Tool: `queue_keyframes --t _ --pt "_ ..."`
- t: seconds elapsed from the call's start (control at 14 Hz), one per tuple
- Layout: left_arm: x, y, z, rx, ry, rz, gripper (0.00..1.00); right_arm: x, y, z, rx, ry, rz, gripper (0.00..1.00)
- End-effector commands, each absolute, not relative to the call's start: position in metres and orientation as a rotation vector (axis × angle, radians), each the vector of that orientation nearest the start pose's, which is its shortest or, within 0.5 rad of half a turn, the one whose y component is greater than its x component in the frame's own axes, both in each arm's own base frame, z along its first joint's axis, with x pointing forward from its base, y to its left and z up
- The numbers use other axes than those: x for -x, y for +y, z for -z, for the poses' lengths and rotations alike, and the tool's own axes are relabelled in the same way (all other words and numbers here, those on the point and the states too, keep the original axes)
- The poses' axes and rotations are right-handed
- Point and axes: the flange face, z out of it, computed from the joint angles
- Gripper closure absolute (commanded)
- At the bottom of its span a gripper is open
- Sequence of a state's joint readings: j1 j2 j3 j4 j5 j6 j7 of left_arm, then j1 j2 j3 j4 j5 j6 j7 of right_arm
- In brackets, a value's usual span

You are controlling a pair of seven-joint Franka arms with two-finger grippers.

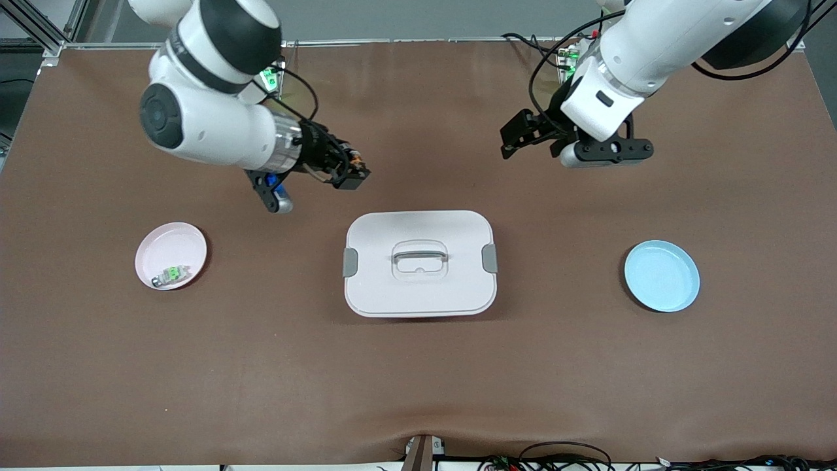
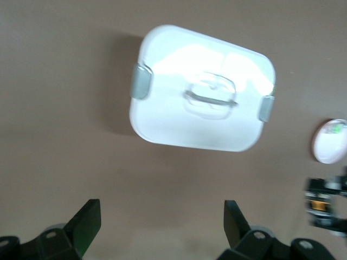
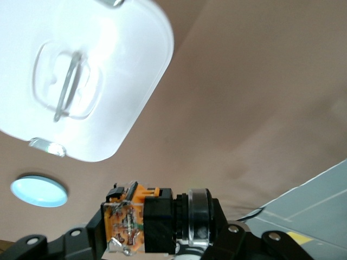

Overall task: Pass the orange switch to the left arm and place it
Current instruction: 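Carry the switch above the box toward the left gripper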

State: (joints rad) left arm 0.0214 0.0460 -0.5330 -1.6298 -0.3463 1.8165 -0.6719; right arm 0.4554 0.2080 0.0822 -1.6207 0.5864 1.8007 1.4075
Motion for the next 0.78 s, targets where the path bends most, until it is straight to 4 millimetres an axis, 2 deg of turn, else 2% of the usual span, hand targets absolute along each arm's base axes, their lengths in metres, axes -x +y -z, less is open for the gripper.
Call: queue_keyframes --t 0.0,0.14,0.21,0.36,0.5,0.64,0.71 --pt "-0.495 -0.309 -0.595 3.566 -0.506 -0.127 0.0 -0.515 0.402 -0.513 2.317 1.426 -0.696 0.74" --pt "-0.482 -0.33 -0.585 3.602 -0.53 -0.07 0.0 -0.513 0.423 -0.507 2.281 1.469 -0.688 0.74" --pt "-0.477 -0.335 -0.576 3.615 -0.564 -0.051 0.0 -0.512 0.432 -0.506 2.264 1.482 -0.681 0.74" --pt "-0.463 -0.345 -0.56 3.642 -0.614 -0.017 0.0 -0.515 0.439 -0.502 2.219 1.524 -0.673 0.74" --pt "-0.449 -0.35 -0.549 3.65 -0.64 -0.032 0.0 -0.514 0.448 -0.5 2.204 1.533 -0.671 0.74" --pt "-0.436 -0.347 -0.538 3.626 -0.636 -0.04 0.0 -0.51 0.456 -0.498 2.215 1.524 -0.672 0.74" --pt "-0.434 -0.348 -0.533 3.634 -0.66 -0.077 0.05 -0.51 0.456 -0.496 2.215 1.526 -0.675 0.74"
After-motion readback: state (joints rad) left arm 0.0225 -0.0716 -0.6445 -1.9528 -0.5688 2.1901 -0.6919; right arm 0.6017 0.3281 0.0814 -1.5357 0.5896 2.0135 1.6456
